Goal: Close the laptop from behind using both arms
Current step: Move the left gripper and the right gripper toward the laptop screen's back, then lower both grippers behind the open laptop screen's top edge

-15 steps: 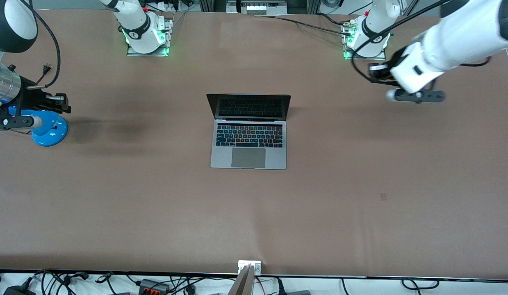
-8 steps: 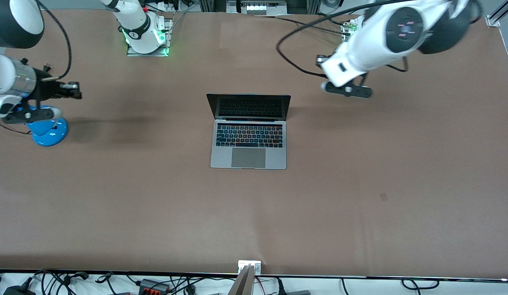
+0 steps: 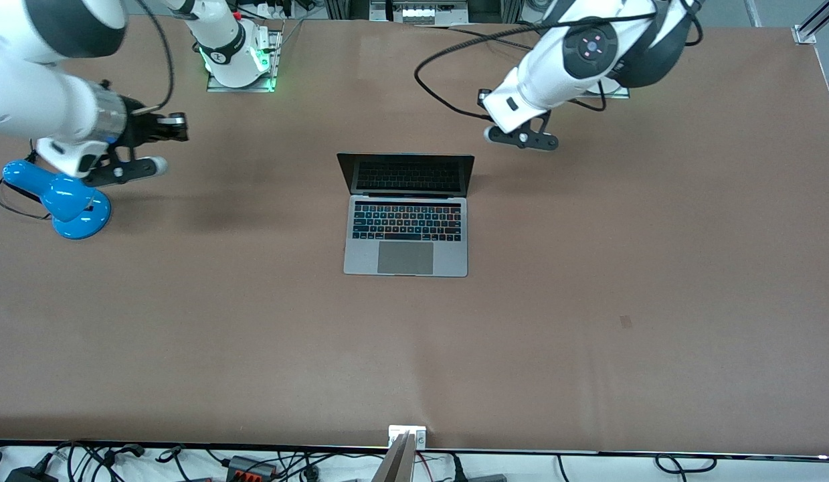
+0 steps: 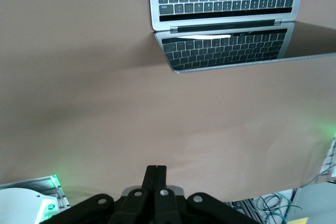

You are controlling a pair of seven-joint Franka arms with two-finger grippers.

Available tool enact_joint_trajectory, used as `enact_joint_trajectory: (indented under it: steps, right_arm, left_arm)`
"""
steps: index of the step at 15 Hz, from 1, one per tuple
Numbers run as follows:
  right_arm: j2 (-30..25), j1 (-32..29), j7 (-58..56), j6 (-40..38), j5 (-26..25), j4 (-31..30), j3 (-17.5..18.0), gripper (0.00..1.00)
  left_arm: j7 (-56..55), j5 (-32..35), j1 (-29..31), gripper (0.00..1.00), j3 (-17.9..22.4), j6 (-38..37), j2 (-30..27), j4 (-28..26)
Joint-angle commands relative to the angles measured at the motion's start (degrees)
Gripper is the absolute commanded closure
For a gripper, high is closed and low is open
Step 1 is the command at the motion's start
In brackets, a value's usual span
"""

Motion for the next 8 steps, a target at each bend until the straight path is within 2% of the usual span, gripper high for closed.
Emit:
enact_joint_trajectory:
  steps: [1,4,8]
  right_arm:
    - [-8.62,7.30,8.22,9.35,0.67,-13.81,-0.25,1.00]
    - [-13.03,15.74,17.37,18.32,0.58,-22.27,-0.25,1.00]
    - [-11.89,21.90,22.12,26.93,0.67,-25.00,-0.16,1.00]
  left_arm:
    - [-0.14,-1.38,0.75,0.99,-1.71,4.17,-2.89,-3.28]
    - [-0.41,-1.47,0.93,0.99,-2.60,6.11,-2.54,-3.54]
    - [-0.41,-1.56,0.66,1.00,-3.82,16.19,-0.52,-7.31]
